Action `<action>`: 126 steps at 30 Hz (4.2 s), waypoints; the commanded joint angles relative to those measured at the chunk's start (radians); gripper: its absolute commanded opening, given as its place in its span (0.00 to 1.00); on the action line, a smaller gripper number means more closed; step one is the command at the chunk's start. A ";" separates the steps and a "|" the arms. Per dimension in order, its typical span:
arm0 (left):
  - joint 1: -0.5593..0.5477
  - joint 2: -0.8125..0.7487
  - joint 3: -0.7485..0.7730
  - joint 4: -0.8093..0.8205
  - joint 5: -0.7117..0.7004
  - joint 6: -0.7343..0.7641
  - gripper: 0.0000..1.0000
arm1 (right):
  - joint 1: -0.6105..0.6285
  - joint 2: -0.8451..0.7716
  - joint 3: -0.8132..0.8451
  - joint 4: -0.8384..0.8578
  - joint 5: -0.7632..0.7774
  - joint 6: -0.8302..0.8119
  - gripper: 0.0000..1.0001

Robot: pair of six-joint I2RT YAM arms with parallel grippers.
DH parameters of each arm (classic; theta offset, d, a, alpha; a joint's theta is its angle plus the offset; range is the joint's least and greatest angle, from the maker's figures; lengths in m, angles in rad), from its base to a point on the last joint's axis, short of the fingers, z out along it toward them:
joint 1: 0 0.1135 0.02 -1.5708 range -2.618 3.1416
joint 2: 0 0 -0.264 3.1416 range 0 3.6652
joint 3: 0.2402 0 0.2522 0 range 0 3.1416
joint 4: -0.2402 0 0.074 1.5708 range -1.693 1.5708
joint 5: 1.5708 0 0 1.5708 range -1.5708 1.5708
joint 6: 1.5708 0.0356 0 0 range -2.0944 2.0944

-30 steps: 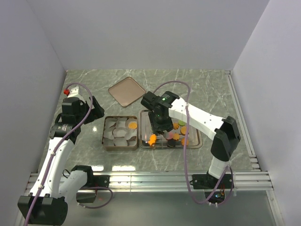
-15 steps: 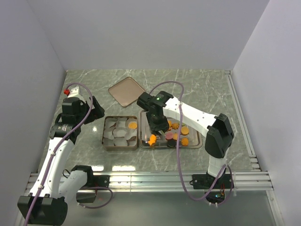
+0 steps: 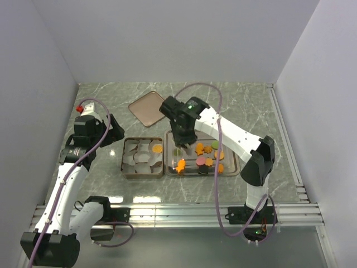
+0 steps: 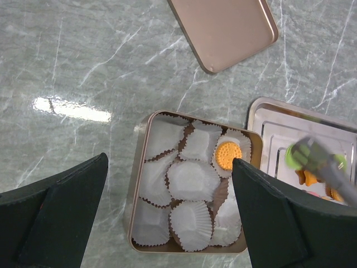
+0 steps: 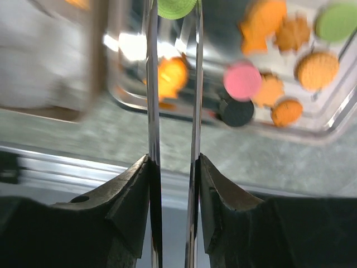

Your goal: Pack the cookies

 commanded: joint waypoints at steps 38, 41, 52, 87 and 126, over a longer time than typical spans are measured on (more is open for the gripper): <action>-0.031 0.013 0.006 0.014 -0.043 -0.010 1.00 | -0.070 -0.208 -0.089 0.100 0.020 0.042 0.58; -0.033 0.019 0.006 0.014 -0.036 -0.009 0.99 | -0.096 -0.328 -0.313 0.149 -0.009 0.045 0.58; -0.036 0.017 0.003 0.020 -0.024 -0.006 0.99 | 0.089 -0.297 -0.401 0.198 -0.088 0.126 0.60; -0.054 -0.048 0.003 0.016 -0.062 -0.010 0.99 | 0.114 -0.117 -0.162 -0.038 0.034 0.094 0.35; -0.063 -0.027 0.000 0.020 -0.050 -0.012 0.99 | 0.122 0.285 0.466 0.055 -0.183 0.039 0.35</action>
